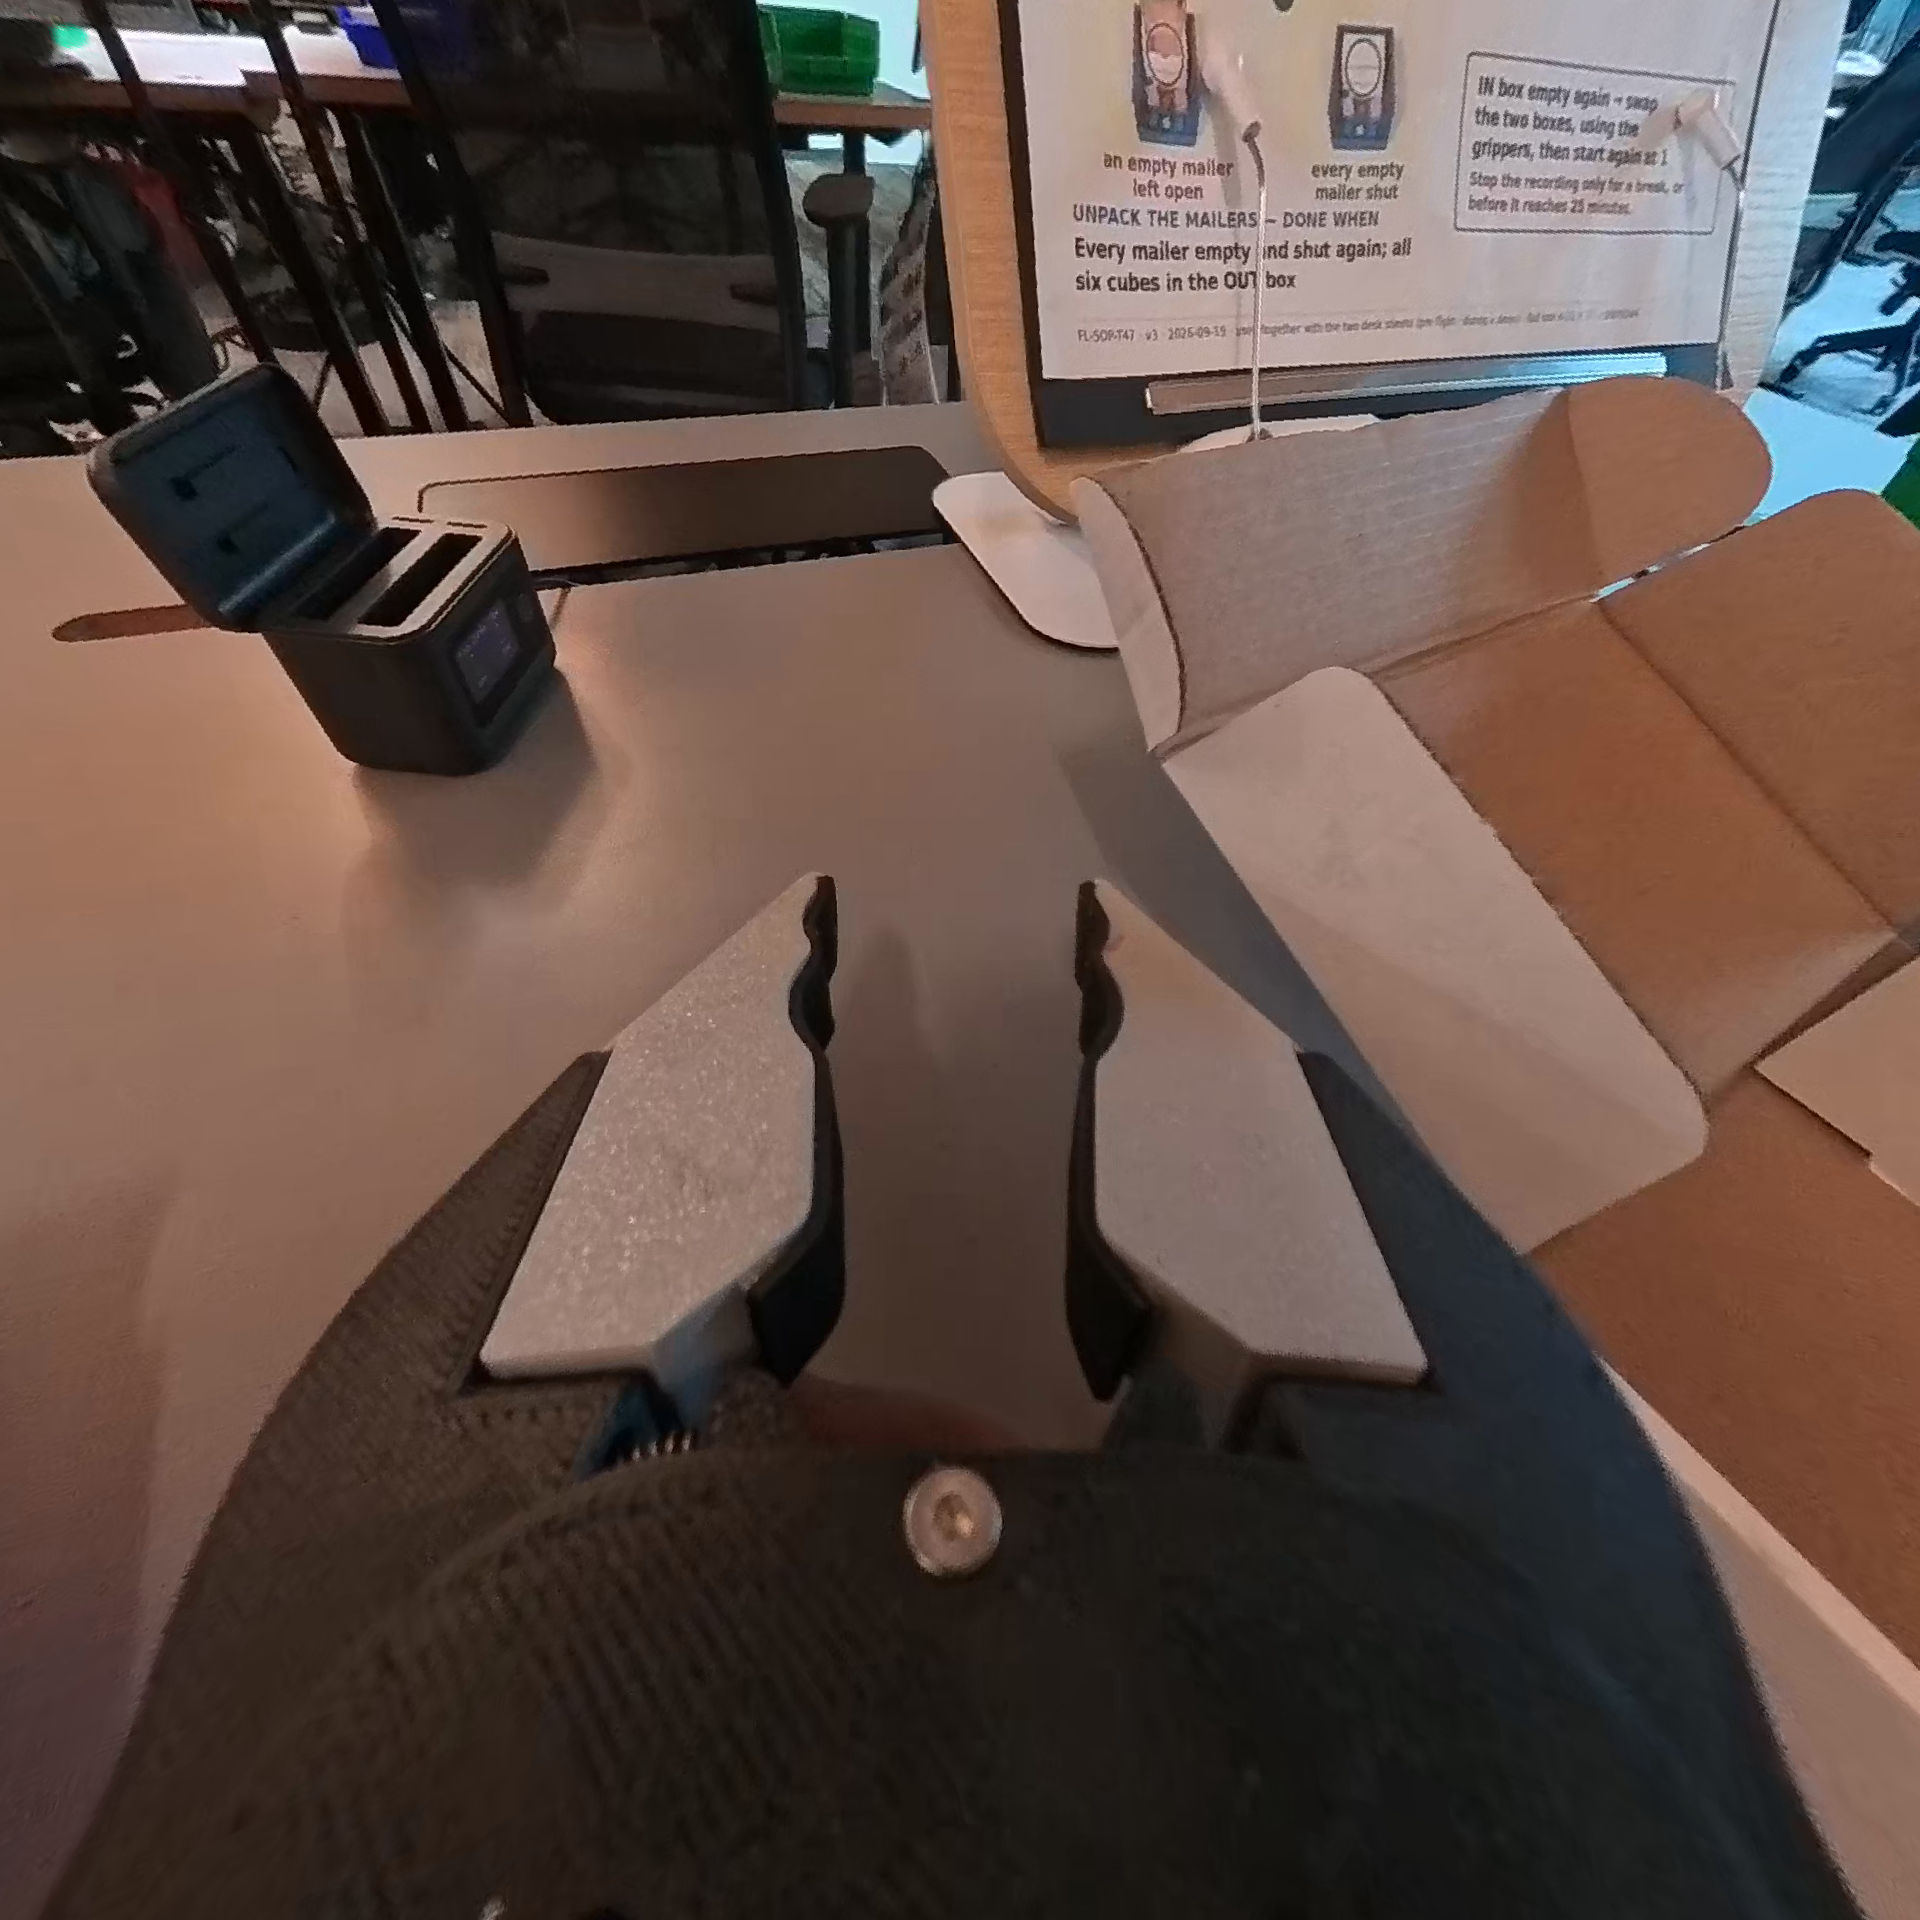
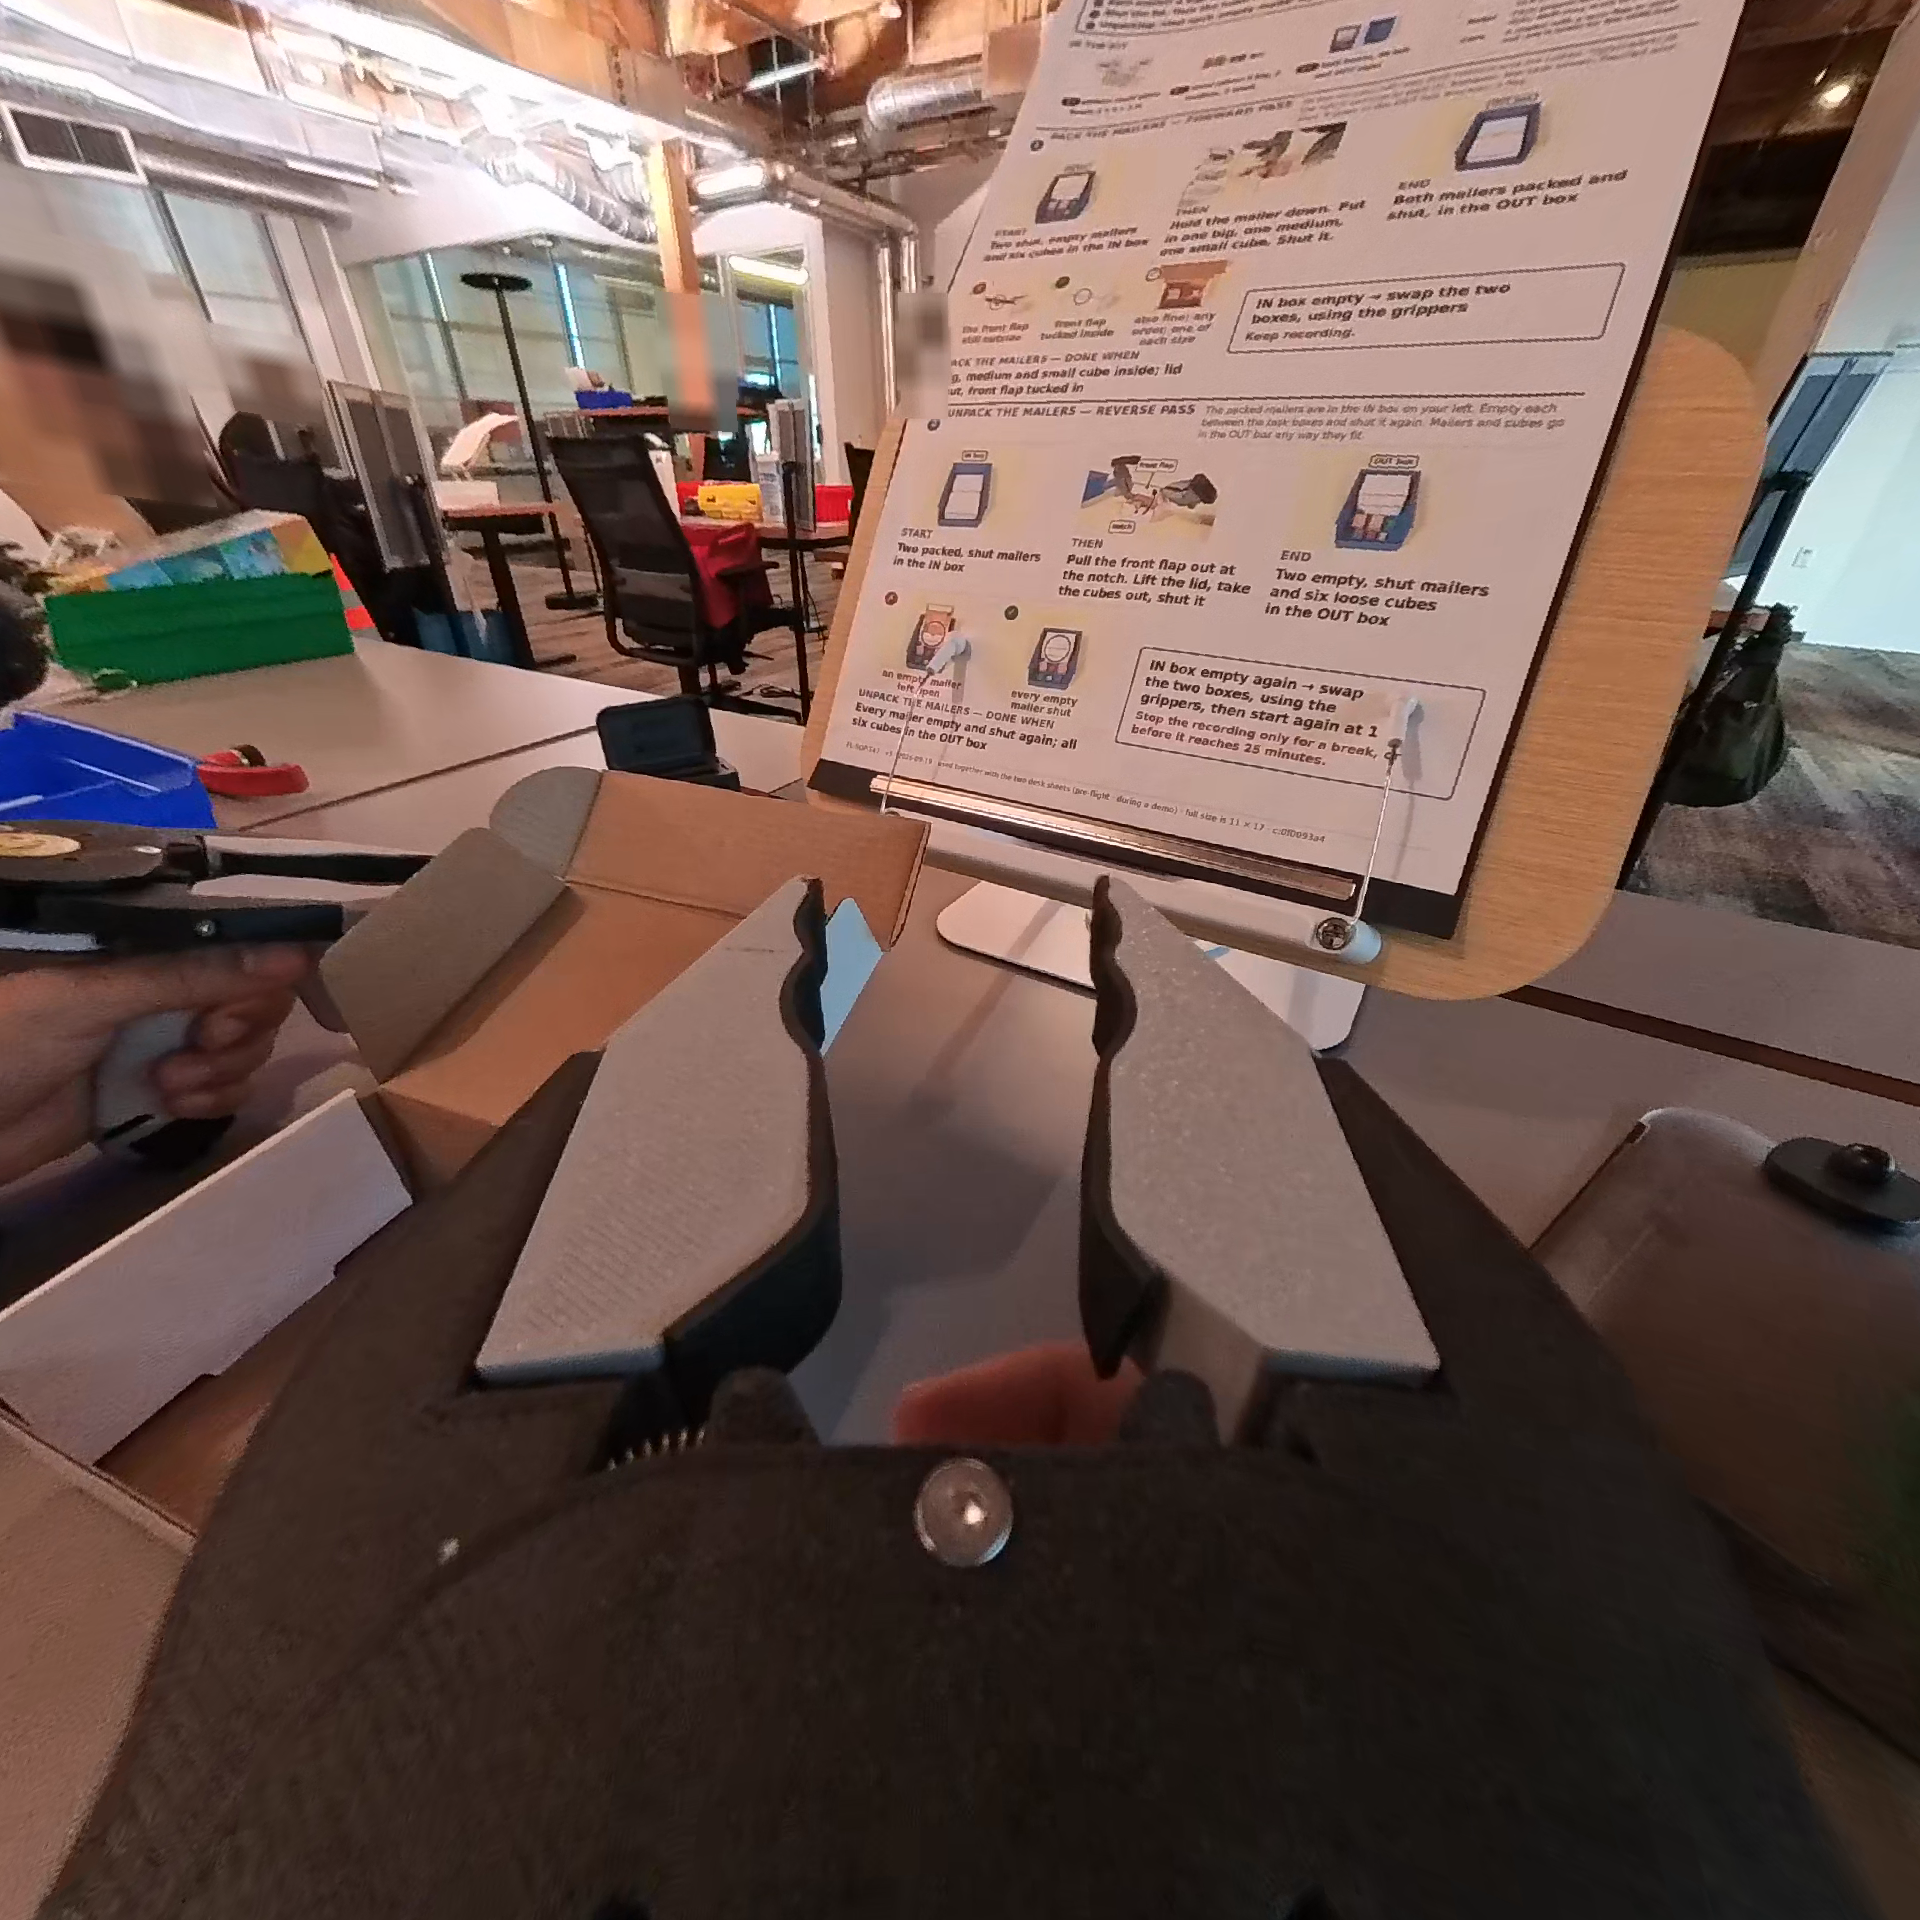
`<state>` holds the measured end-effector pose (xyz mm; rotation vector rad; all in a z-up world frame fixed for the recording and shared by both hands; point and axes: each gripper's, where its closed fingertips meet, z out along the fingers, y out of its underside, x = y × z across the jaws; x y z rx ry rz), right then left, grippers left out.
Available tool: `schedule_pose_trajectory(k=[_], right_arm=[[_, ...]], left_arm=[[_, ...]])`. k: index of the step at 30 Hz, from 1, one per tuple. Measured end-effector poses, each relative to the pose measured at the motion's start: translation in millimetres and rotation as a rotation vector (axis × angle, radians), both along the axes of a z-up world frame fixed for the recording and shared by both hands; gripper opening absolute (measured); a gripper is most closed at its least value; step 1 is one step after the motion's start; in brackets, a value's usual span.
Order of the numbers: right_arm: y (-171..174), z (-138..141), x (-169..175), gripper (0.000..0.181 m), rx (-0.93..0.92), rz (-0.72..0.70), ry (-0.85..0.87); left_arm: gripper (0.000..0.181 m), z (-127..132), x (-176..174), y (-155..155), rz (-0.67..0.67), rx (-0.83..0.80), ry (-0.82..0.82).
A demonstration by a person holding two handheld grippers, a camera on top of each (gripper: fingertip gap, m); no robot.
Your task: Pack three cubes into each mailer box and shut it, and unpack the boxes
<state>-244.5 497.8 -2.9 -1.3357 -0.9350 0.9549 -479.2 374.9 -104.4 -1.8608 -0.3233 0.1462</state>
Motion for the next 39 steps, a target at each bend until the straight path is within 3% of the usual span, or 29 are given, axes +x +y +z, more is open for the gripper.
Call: schedule_pose_trajectory(k=[9,11,13,15,18,20,23,26,29,33,36,39], right_arm=[[13,-10,-1,0.062,-0.044,-0.039,-0.029],[17,-16,-3,0.071,-0.051,-0.052,-0.051],[23,-25,-4,0.081,-0.054,-0.077,-0.096],[23,-28,-5,0.085,-0.055,-0.076,-0.114],[20,-27,-6,0.087,-0.075,-0.051,-0.107],[20,-27,-6,0.088,-0.079,-0.05,-0.109],[19,-30,-7,0.087,-0.091,-0.039,-0.118],[18,-34,-8,0.088,-0.091,-0.034,-0.131],[16,-35,-9,0.085,-0.078,-0.03,-0.135],[11,-38,-12,0.085,-0.074,-0.013,-0.147],[9,-41,-15,0.084,-0.062,-0.009,-0.159],[9,-45,-15,0.084,-0.059,-0.011,-0.175]], left_arm=[[0.048,3,5,0,0.006,-0.017,0.095],[0.059,2,3,-3,0.05,-0.027,0.098],[0.068,3,19,-6,0.029,-0.028,0.097],[0.059,8,43,-13,-0.013,-0.063,0.141],[0.059,29,87,-39,-0.139,-0.08,0.152],[0.06,60,96,-65,-0.147,-0.065,0.189],[0.055,112,85,-111,-0.117,-0.02,0.232],[0.052,128,60,-167,-0.141,-0.173,0.214],[0.033,102,4,-241,-0.099,-0.499,0.246],[0.041,51,-64,-331,0.021,-0.842,0.085],[0.051,7,-96,-374,0.09,-1.024,-0.062],[0.057,-22,-110,-390,0.098,-1.102,-0.173]])
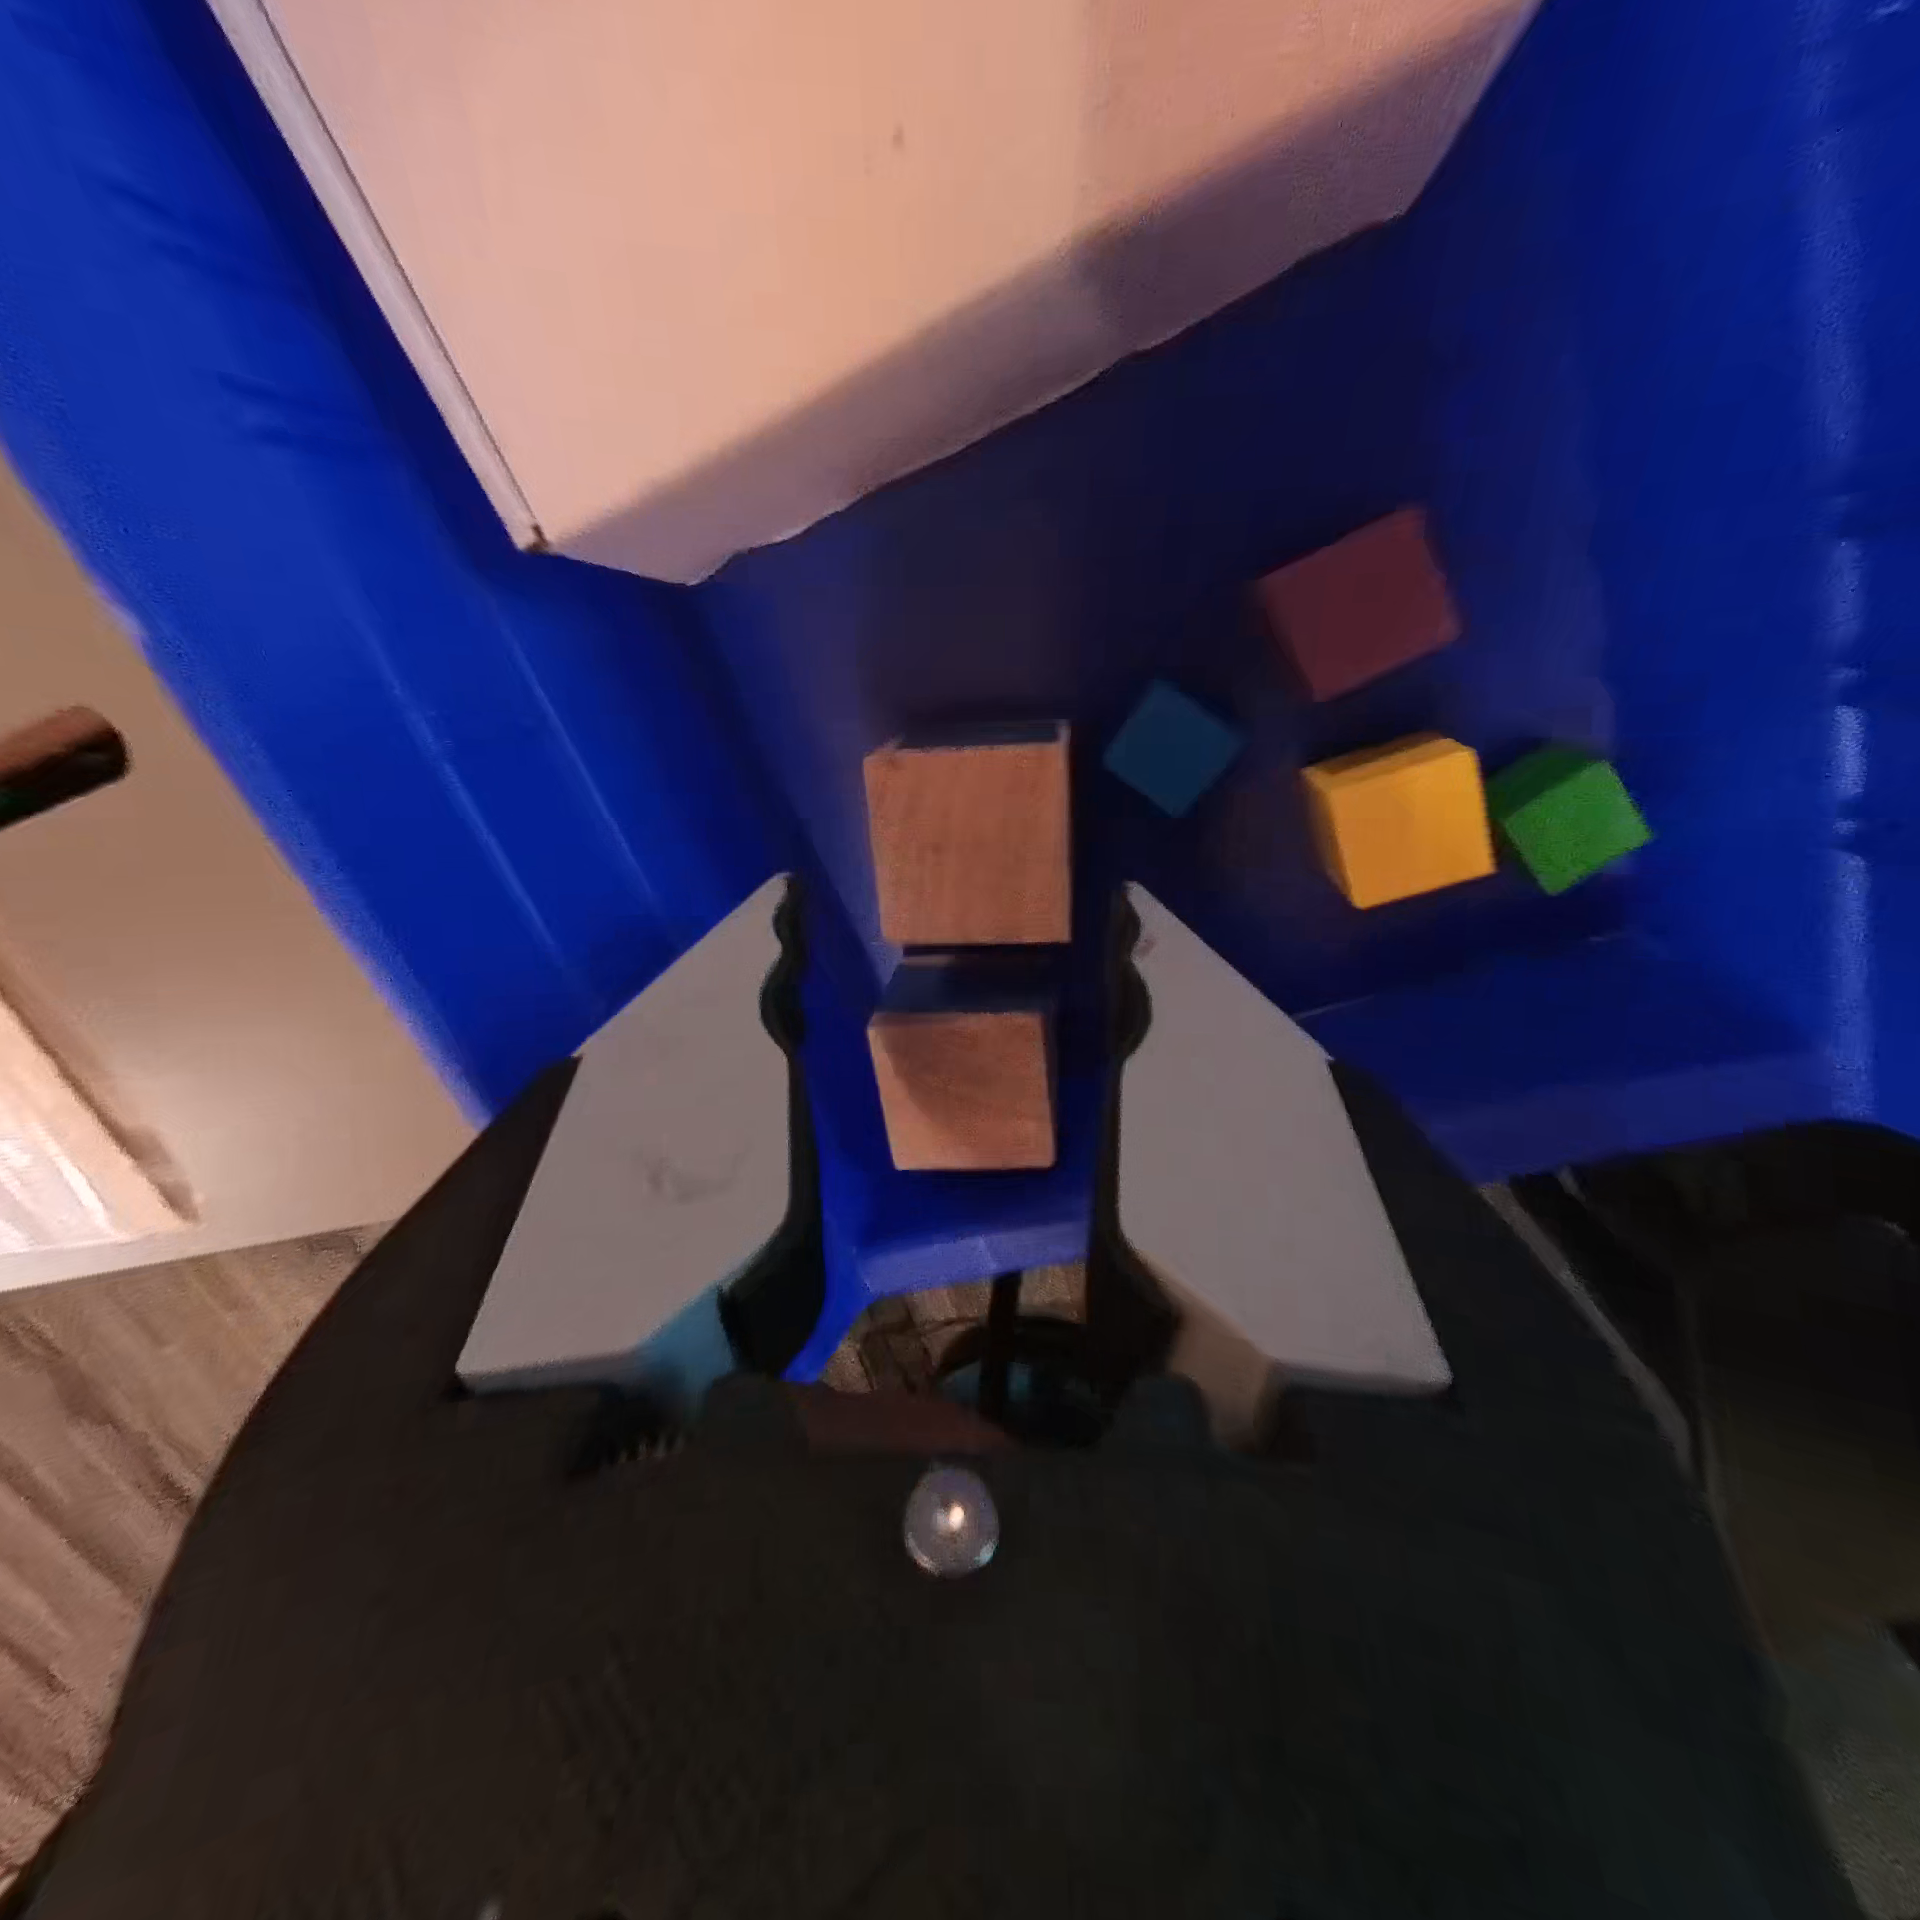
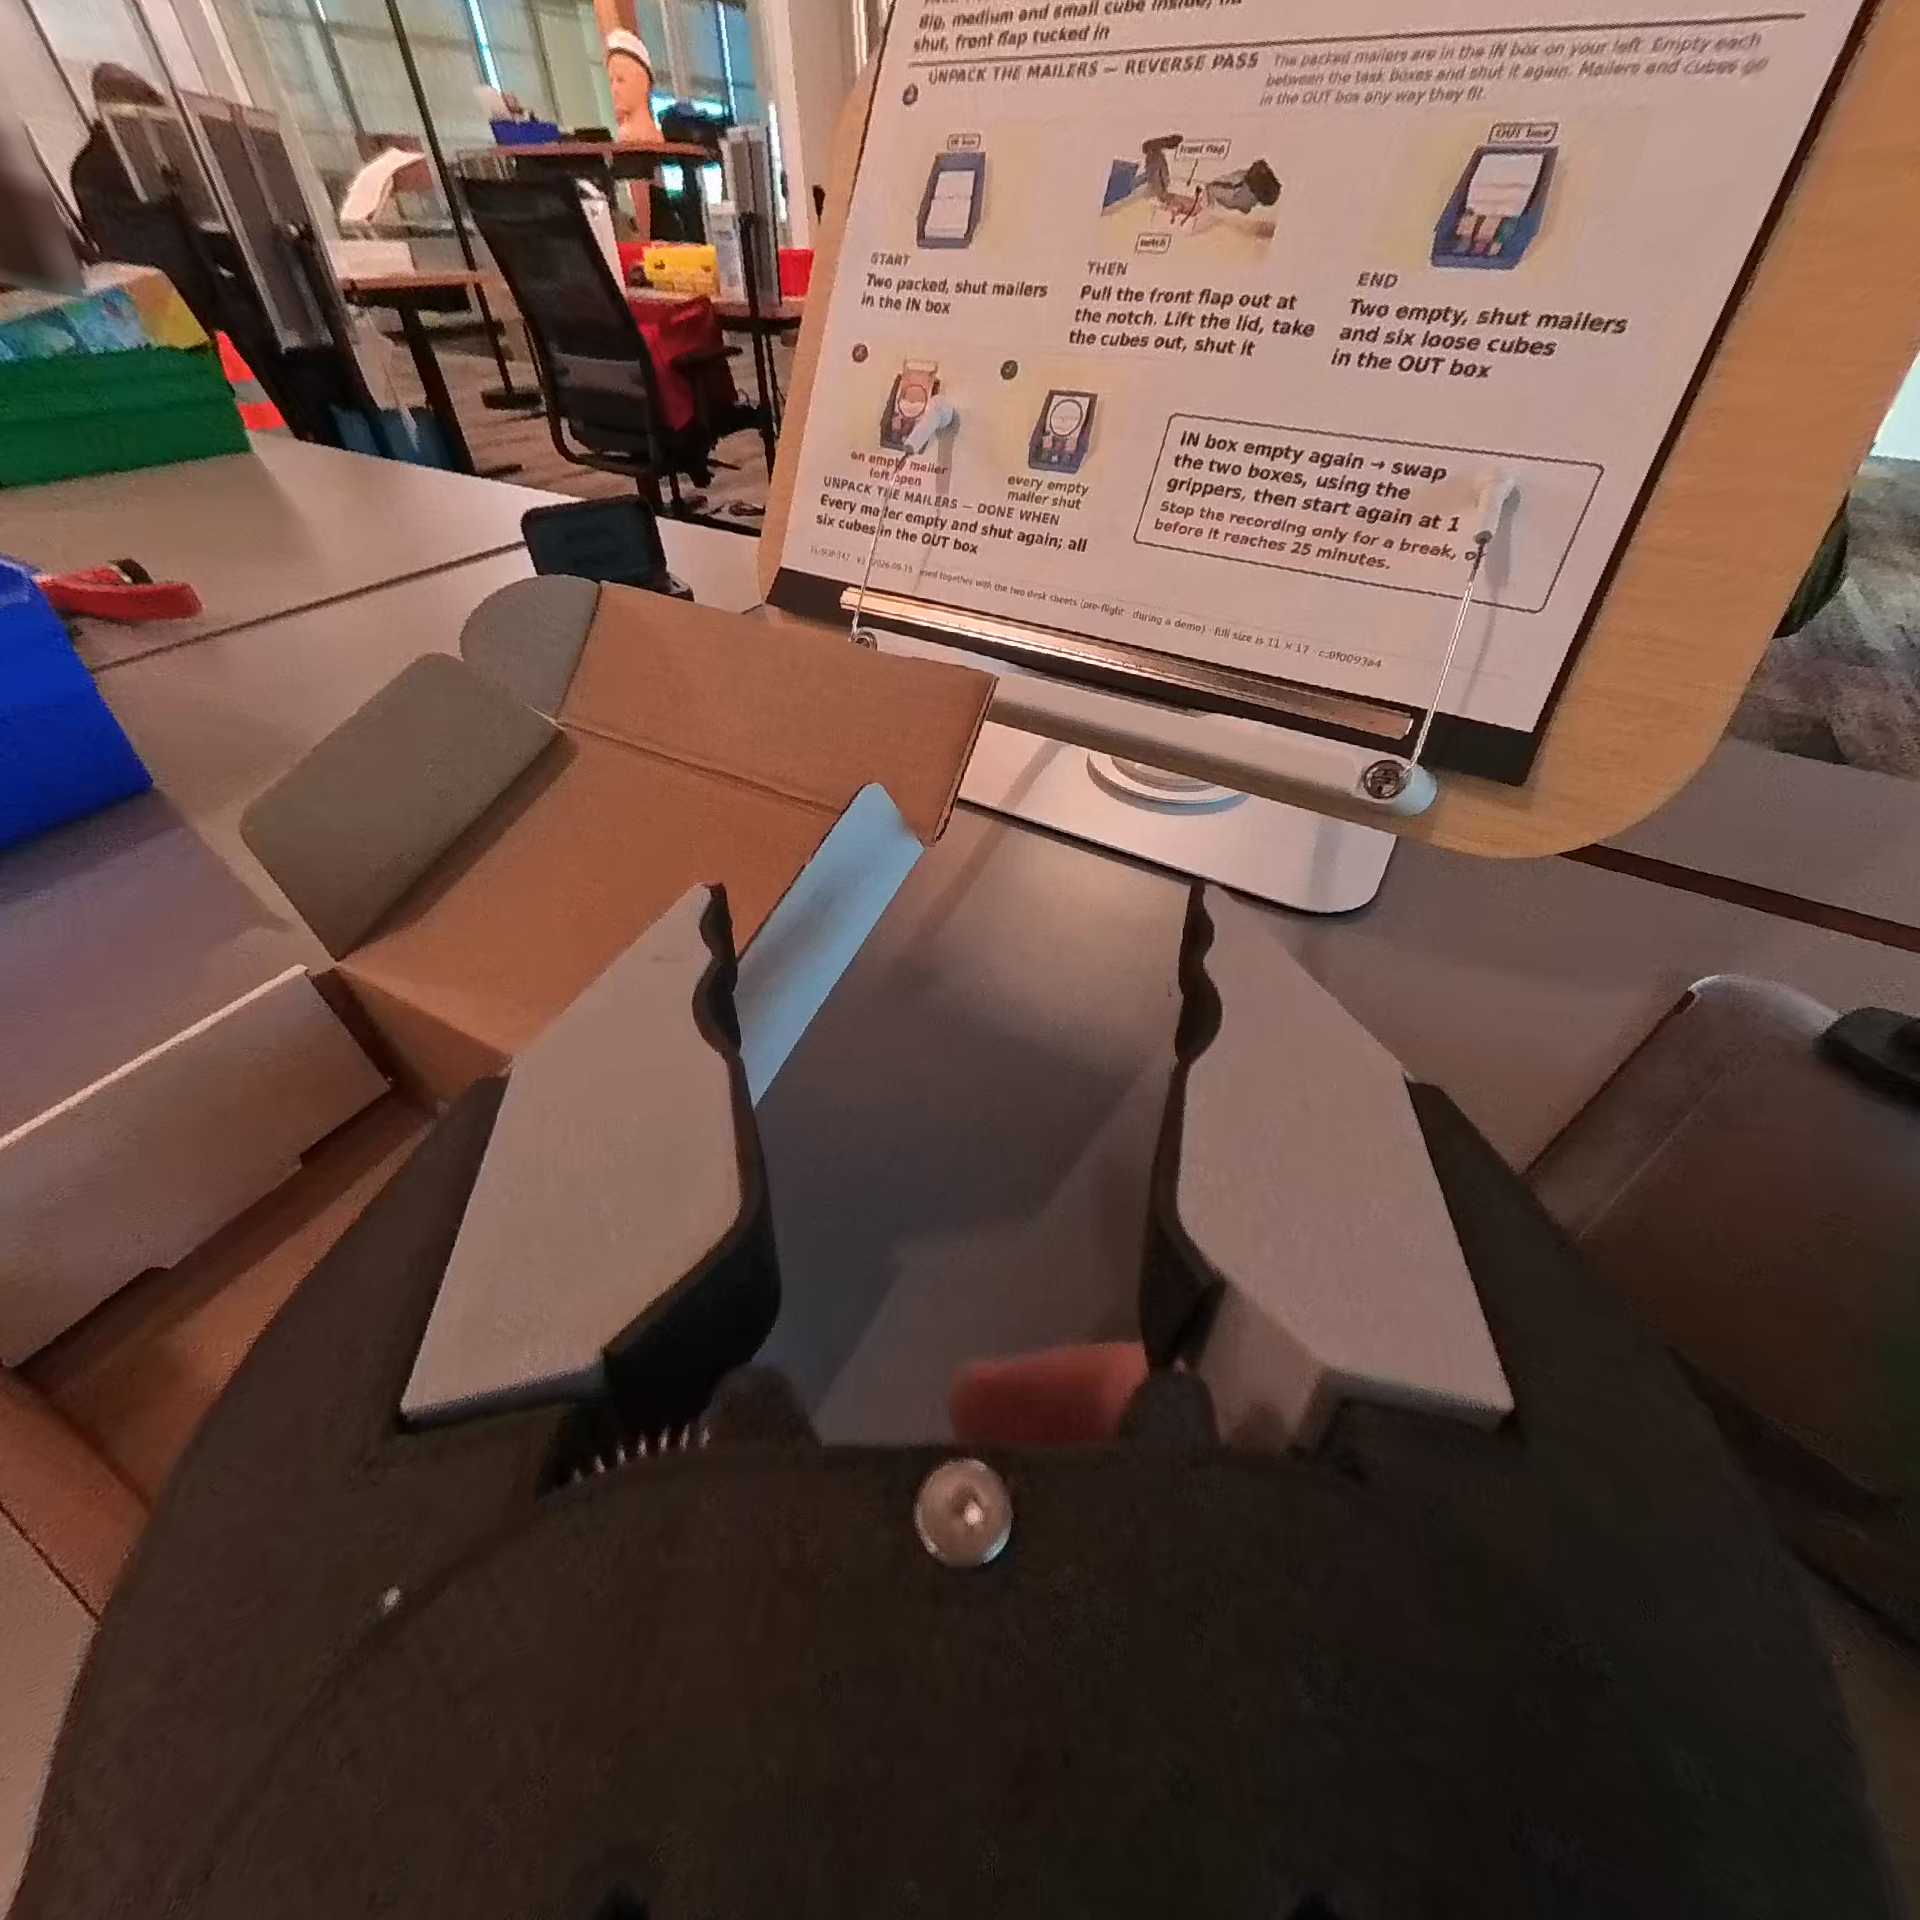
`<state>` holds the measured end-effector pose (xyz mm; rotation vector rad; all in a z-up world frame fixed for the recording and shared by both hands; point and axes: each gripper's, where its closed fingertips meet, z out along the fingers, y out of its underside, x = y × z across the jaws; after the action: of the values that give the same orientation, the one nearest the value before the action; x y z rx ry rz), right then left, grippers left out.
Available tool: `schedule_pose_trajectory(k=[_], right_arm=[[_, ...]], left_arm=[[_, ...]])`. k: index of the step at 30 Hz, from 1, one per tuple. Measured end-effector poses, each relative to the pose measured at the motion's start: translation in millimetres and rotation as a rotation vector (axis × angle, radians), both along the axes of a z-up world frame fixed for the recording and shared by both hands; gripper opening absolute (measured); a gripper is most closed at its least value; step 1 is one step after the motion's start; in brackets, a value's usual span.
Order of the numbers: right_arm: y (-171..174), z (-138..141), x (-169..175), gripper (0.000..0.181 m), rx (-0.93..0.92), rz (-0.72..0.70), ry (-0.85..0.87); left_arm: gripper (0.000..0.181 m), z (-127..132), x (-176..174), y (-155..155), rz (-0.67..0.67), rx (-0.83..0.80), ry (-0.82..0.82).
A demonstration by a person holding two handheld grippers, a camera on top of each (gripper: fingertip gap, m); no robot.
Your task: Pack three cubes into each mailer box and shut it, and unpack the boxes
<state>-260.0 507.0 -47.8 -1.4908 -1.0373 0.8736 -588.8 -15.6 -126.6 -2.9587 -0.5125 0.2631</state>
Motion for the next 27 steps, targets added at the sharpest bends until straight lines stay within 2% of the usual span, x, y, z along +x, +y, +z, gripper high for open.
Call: schedule_pose_trajectory(k=[3,4,5,7,9,11,13,14,17,19,21,23,25,27], right_arm=[[1,-2,2,0.084,-0.008,-0.001,-0.002],[2,-2,3,0.083,-0.012,-0.002,0.001],[3,0,4,0.083,-0.015,-0.004,0.008],[6,2,7,0.08,-0.022,-0.01,0.023],[6,3,7,0.078,-0.043,-0.005,0.034],[5,2,6,0.078,-0.065,0.008,0.038],[3,0,4,0.077,-0.069,0.019,0.032],[2,-1,3,0.077,-0.063,0.021,0.025],[-2,-1,1,0.076,-0.035,0.03,0.01],[-3,-2,0,0.077,-0.016,0.028,0.003],[0,-4,0,0.076,0.001,0.019,-0.005],[4,-7,1,0.075,0.004,0.005,-0.013],[8,-10,2,0.075,-0.011,-0.003,-0.017],[11,-10,3,0.074,-0.028,-0.006,-0.014]], left_arm=[[0.057,-23,1,1,0.022,-0.009,-0.104],[0.051,-30,5,2,0.015,-0.017,-0.143],[0.044,-36,4,2,0.011,-0.037,-0.142],[0.045,-36,-3,2,0.01,-0.064,-0.101],[0.045,-14,-25,5,0.002,-0.067,0.06],[0.045,23,-39,15,-0.016,-0.037,0.199],[0.044,73,-41,40,-0.072,0.013,0.353],[0.044,95,-30,63,-0.141,0.059,0.396],[0.044,137,41,156,-0.416,0.257,0.41],[0.044,140,106,217,-0.618,0.328,0.362],[0.044,127,173,266,-0.824,0.341,0.29],[0.044,106,229,303,-0.988,0.312,0.224],[0.044,80,269,329,-1.096,0.259,0.161],[0.044,52,296,347,-1.149,0.193,0.101]])
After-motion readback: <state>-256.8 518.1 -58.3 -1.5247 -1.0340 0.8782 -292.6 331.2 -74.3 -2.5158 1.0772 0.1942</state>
